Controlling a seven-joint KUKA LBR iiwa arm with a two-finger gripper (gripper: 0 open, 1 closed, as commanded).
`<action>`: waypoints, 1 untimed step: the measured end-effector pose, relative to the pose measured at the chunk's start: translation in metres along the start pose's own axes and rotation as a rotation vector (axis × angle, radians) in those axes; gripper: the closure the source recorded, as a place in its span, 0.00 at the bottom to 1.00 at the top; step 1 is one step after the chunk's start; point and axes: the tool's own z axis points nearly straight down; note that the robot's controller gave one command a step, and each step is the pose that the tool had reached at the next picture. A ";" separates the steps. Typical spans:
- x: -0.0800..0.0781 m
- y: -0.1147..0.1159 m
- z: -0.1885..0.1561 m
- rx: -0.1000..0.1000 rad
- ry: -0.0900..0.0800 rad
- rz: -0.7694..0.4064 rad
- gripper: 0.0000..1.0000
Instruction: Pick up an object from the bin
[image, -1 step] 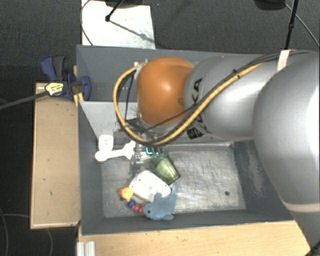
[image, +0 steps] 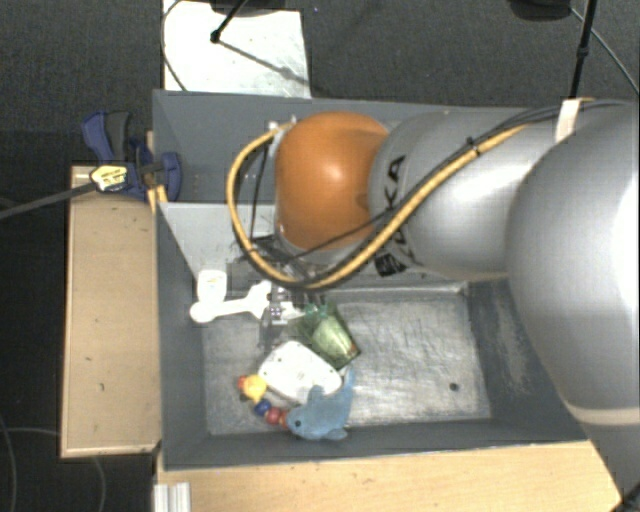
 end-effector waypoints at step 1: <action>-0.002 0.000 0.025 0.000 0.001 0.051 0.00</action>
Offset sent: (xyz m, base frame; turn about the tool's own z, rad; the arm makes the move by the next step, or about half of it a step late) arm 0.0103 -0.0066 -0.0507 0.3579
